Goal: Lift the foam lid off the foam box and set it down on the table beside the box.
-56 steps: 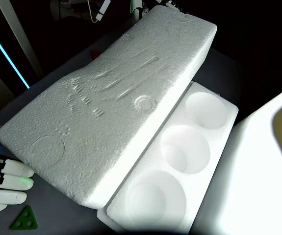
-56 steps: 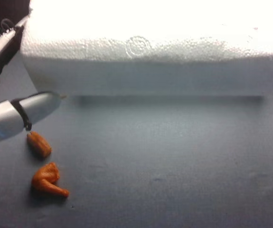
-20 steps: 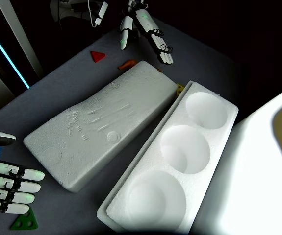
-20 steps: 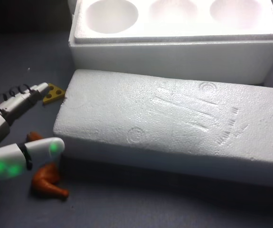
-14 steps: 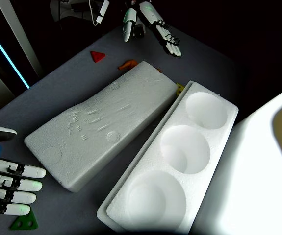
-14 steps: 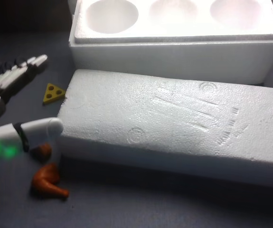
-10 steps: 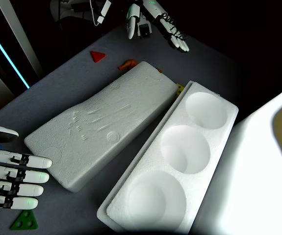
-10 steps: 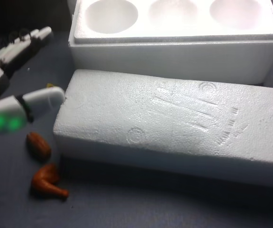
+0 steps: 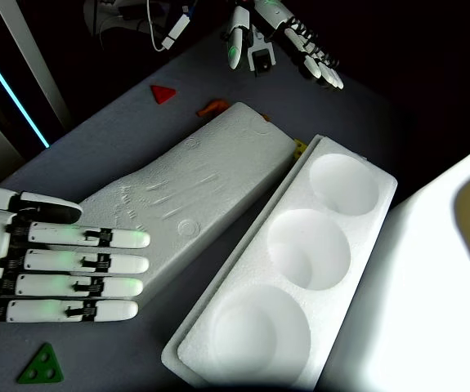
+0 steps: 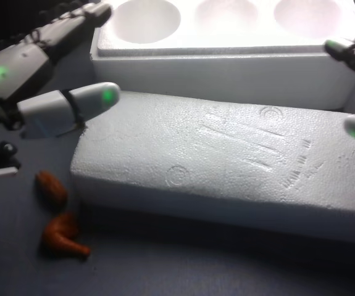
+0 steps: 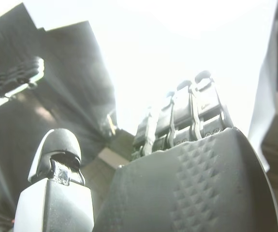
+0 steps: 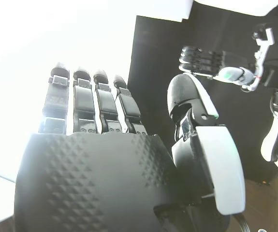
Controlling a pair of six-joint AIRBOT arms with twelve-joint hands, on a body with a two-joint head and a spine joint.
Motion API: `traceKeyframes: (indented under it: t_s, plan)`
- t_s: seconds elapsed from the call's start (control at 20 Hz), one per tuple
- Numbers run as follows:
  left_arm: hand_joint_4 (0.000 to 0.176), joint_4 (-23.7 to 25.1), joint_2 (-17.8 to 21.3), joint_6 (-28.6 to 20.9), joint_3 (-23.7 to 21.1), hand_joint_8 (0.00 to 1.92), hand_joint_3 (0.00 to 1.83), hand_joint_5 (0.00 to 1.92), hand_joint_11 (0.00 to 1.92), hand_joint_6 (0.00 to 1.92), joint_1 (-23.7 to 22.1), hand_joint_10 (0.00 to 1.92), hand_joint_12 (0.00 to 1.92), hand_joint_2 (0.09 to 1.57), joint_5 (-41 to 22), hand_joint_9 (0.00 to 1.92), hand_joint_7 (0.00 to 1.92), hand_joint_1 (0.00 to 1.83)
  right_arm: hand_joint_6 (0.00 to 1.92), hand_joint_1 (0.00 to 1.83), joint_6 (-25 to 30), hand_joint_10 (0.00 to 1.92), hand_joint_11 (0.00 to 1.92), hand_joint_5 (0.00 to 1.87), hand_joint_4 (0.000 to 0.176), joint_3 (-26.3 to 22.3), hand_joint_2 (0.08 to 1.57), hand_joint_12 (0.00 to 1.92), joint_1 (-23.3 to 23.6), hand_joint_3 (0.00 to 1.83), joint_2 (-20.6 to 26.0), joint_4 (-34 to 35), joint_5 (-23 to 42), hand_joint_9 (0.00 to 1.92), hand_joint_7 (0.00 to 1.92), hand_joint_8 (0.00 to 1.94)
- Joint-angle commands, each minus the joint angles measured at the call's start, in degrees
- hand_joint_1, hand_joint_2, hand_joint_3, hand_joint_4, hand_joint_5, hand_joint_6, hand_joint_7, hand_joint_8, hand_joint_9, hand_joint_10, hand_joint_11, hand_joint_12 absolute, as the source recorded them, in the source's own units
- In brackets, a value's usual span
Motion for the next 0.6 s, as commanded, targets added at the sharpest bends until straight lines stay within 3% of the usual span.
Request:
traceKeyframes:
  t_s: [0.0, 0.3, 0.4, 0.45, 0.5, 0.55]
  plan:
    - [0.075, 0.2, -0.5, -0.8, 0.6, 0.0, 0.02, 0.0, 0.0, 0.0, -1.4, 0.0, 0.0, 1.27, -5.5, 0.0, 0.0, 0.27, 0.0, 0.25, -0.1, 0.0, 0.0, 0.0, 0.0, 0.6, 1.38, 0.0, 1.0, 0.0, 0.3, 0.5, 5.8, 0.0, 0.0, 0.0]
    - [0.039, 2.6, -1.6, -1.2, 2.0, 0.0, 0.01, 0.0, 0.0, 0.0, -4.2, 0.0, 0.0, 1.31, -3.9, 0.0, 0.0, 0.38, 0.0, 0.25, -0.2, 0.0, 0.0, 0.0, 0.0, 1.0, 1.37, 0.0, 2.6, 0.0, -0.2, -0.7, 5.9, 0.0, 0.0, 0.0]
    - [0.036, 2.8, -1.5, -1.2, 2.0, 0.0, 0.0, 0.0, 0.0, 0.0, -4.2, 0.0, 0.0, 1.31, -4.4, 0.0, 0.0, 0.39, 0.0, 0.26, -0.3, 0.0, 0.0, 0.0, 0.0, 0.9, 1.37, 0.0, 2.6, 0.0, -0.1, -1.0, 6.3, 0.0, 0.0, 0.0]
    - [0.034, 2.8, -1.4, -1.2, 2.0, 0.0, 0.01, 0.0, 0.0, 0.0, -4.2, 0.0, 0.0, 1.32, -4.6, 0.0, 0.0, 0.4, 0.0, 0.24, -0.3, 0.0, 0.0, 0.0, 0.019, 0.8, 1.36, 0.0, 2.6, 0.0, 0.1, -1.3, 6.5, 0.0, 0.0, 0.0]
    - [0.032, 2.9, -1.4, -1.3, 2.0, 0.0, 0.01, 0.0, 0.0, 0.0, -4.2, 0.0, 0.0, 1.32, -4.7, 0.0, 0.0, 0.41, 0.0, 0.25, -0.3, 0.0, 0.0, 0.0, 0.014, 0.7, 1.37, 0.0, 2.6, 0.0, 0.2, -1.4, 6.5, 0.0, 0.0, 0.0]
    - [0.033, 2.9, -1.4, -1.3, 2.0, 0.0, 0.01, 0.0, 0.0, 0.0, -4.2, 0.0, 0.0, 1.33, -4.9, 0.0, 0.0, 0.41, 0.0, 0.28, -0.3, 0.0, 0.0, 0.0, 0.029, 0.5, 1.37, 0.0, 2.6, 0.0, 0.5, -1.5, 6.9, 0.0, 0.0, 0.0]
